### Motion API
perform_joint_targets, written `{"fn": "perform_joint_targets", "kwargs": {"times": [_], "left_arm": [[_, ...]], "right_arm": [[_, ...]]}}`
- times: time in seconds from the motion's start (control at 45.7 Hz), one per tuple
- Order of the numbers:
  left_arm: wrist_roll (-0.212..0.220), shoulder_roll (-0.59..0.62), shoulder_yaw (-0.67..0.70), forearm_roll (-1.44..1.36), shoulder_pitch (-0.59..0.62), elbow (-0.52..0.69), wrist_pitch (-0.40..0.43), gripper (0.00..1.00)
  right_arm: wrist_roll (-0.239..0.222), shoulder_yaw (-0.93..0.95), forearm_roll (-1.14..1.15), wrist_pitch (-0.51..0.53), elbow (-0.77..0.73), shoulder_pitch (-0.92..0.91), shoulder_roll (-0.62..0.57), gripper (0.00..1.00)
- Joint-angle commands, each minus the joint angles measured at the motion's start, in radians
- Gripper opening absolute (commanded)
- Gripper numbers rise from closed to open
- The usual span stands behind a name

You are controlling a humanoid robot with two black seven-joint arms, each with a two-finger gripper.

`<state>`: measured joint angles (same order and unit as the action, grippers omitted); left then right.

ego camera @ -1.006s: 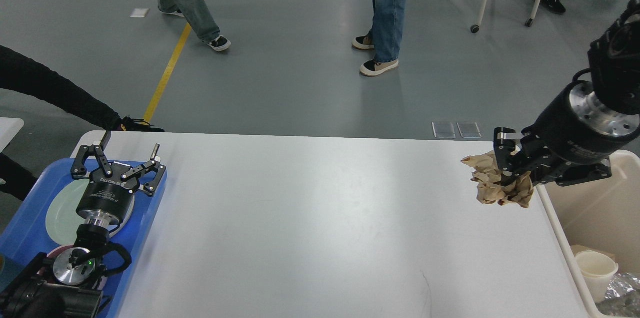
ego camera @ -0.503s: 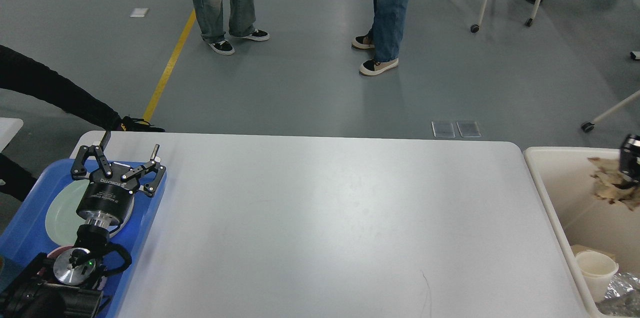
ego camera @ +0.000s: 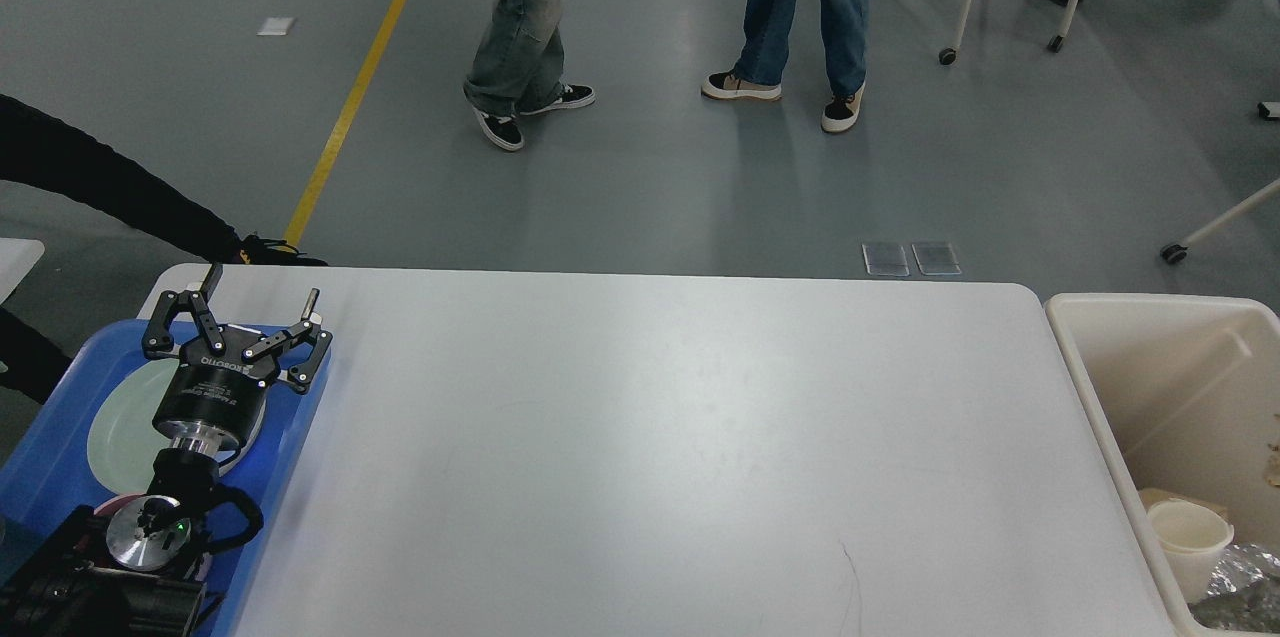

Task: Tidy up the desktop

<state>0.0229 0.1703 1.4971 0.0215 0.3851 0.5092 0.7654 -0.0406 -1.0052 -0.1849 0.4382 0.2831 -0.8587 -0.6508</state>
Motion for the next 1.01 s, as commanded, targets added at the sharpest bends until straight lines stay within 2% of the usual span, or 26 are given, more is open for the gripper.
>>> {"fn": "perform_joint_targets", "kwargs": {"times": [0.0,0.066,0.459,0.7,0.744,0.831,0.984], "left_arm": [[-0.001,0.000,0.000,0.000,0.000,0.000,0.000,0.96],[0.000,0.000,0.000,0.000,-0.002,0.000,0.000,0.96],[0.000,0.000,0.000,0.000,0.000,0.000,0.000,0.96],[0.000,0.000,0.000,0.000,-0.002,0.000,0.000,0.96],[0.000,0.000,0.000,0.000,0.000,0.000,0.000,0.96],[0.000,0.000,0.000,0.000,0.000,0.000,0.000,0.96],[0.000,0.000,0.000,0.000,0.000,0.000,0.000,0.96]], "right_arm": [[-0.001,0.053,-0.011,-0.065,-0.203,0.205,0.121,0.00],[-0.001,0.060,-0.013,-0.095,-0.239,0.254,0.157,0.00],[-0.004,0.063,-0.014,-0.200,-0.239,0.345,0.260,0.00],[-0.010,0.062,-0.014,-0.253,-0.239,0.356,0.280,0.02],[-0.010,0.063,-0.014,-0.282,-0.239,0.354,0.280,0.28],[-0.007,0.063,-0.013,-0.355,-0.234,0.356,0.281,1.00],[-0.007,0.056,-0.013,-0.365,-0.232,0.379,0.296,1.00]]}}
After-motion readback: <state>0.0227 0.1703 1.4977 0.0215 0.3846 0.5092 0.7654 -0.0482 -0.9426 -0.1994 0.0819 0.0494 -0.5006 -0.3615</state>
